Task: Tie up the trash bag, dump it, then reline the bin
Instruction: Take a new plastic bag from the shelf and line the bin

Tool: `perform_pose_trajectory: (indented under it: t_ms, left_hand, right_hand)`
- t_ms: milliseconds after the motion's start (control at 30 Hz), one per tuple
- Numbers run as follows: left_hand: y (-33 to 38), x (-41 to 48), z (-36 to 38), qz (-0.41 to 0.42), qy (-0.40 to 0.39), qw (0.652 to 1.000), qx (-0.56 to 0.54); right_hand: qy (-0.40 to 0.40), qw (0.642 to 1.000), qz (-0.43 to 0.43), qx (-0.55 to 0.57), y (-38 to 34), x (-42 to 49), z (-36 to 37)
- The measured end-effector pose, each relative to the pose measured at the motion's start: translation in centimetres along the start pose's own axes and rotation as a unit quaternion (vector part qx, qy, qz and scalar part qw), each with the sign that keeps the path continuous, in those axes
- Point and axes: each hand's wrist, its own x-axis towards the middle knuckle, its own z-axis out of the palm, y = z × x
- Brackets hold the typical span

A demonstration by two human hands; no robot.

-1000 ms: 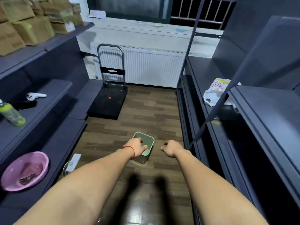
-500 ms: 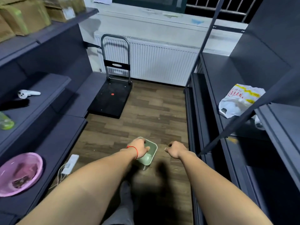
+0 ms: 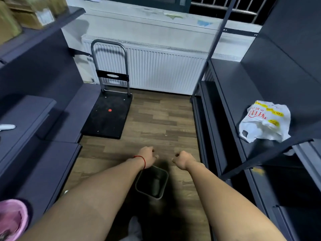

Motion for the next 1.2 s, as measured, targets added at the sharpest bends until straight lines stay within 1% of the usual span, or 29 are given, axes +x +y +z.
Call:
perform_pose_trajectory:
  t_ms: [167,367,500,767,900,1033,1200]
  left_hand:
    - [1.1,2.8,-0.6,0.017,-0.012,1.000,0.003]
    - [5.5,5.9,0.4,0.039,-0.035,0.999,0.004]
    - [10.1,7.9,1.2,0.061,-0.053,0.997,-0.003]
    - [19.6,13.3,3.8,0.115,-0.099,0.988,0.016]
    - [23.3,16.3,5.4,0.123,-0.096,0.987,0.042]
    - [25.4,19.0,7.3,0.124,-0.095,0.986,0.066]
    - [26.7,22.3,9.8,0.106,-0.101,0.985,0.087]
  right_hand:
    - [-0.002,1.000,0.018,0.011,0.4,2.2,-1.1]
    - [-0.002,1.000,0.016,0.020,3.0,4.7,-3.9]
    - [0.013,0.999,0.015,0.031,7.3,6.2,-7.4]
    - [0.064,0.992,0.105,0.039,17.7,10.3,-14.4]
    - [0.089,0.986,0.128,0.054,21.7,12.9,-17.8]
    - [0.116,0.981,0.145,0.052,24.2,15.9,-19.8]
    - [0.108,0.984,0.138,0.022,26.4,20.2,-20.9]
